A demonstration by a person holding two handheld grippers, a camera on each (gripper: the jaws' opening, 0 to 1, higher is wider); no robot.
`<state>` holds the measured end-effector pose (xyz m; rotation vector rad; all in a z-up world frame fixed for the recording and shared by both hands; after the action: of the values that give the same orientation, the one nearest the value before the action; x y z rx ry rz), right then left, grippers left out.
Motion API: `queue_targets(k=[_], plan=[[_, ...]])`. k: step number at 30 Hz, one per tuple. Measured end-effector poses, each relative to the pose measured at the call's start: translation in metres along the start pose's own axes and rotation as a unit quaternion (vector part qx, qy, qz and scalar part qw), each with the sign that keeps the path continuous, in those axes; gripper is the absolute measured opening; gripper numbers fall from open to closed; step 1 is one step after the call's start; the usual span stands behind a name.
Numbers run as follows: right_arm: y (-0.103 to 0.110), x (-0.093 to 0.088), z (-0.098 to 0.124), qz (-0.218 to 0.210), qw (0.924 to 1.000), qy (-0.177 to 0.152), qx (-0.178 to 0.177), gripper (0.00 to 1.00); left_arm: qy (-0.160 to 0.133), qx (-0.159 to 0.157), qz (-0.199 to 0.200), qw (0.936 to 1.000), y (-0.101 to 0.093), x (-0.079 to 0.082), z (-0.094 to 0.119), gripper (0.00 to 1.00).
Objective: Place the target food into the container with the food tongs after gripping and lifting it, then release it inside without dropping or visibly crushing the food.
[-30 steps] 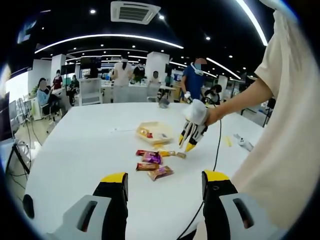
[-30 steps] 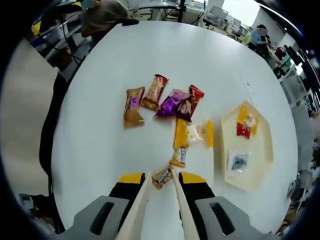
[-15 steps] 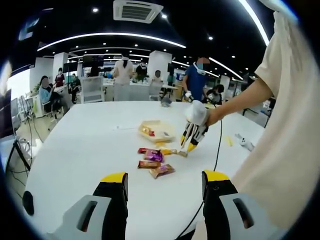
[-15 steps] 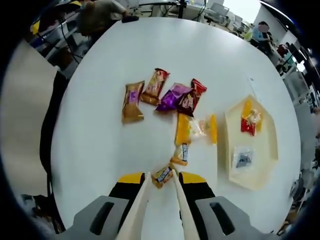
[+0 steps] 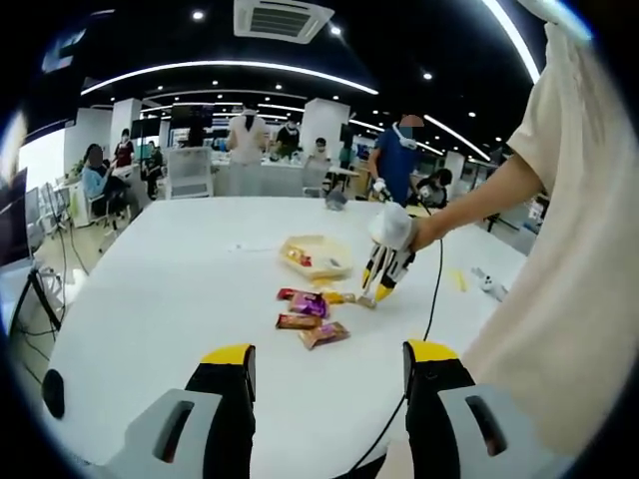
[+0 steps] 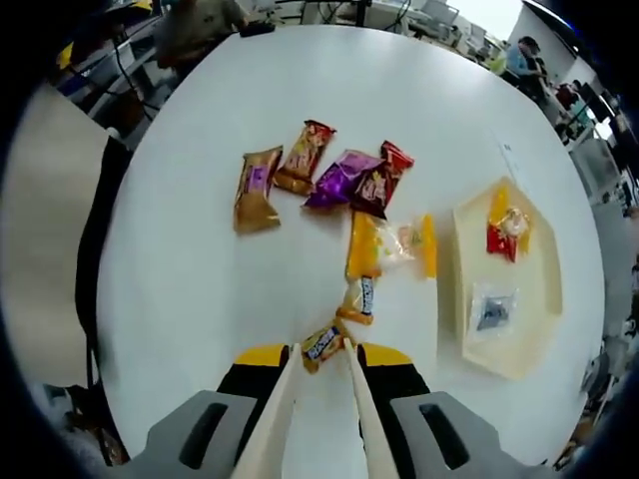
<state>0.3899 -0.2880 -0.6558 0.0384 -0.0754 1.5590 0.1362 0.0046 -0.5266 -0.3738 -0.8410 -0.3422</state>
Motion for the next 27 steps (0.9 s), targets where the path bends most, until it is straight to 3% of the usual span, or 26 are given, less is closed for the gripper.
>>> queue_targets(k=[23,24,25,27], plan=[[0.005,-0.001,-0.012,-0.005,0.9998,0.006,0.016,0.28,0.002,-0.005,-0.001,1.0000,0.004,0.006,-0.004,0.60],[0.007,0.002,-0.014,0.009,0.9997,-0.015,0.015,0.28,0.002,-0.005,-0.001,1.0000,0.004,0.006,-0.004,0.60],[0.006,0.000,-0.014,-0.014,0.9998,-0.006,0.010,0.27,0.002,-0.005,-0.002,1.0000,0.004,0.006,-0.004,0.60],[0.008,0.000,-0.013,-0.017,0.9998,0.002,0.014,0.27,0.002,-0.004,-0.001,1.0000,0.004,0.006,-0.003,0.59]])
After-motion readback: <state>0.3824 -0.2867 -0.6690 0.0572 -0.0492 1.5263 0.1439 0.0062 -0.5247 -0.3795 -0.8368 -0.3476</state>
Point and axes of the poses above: the point that each gripper's makers call its tool centre point, and the gripper's own axes: z roughly backward along the fingers, y roughly to its left, x roughly out of its top, the point moved 9 cm from there along z, roughly backward along the fingers, and after that the axes turned 12 degrees about y, right-handed, at the moved point
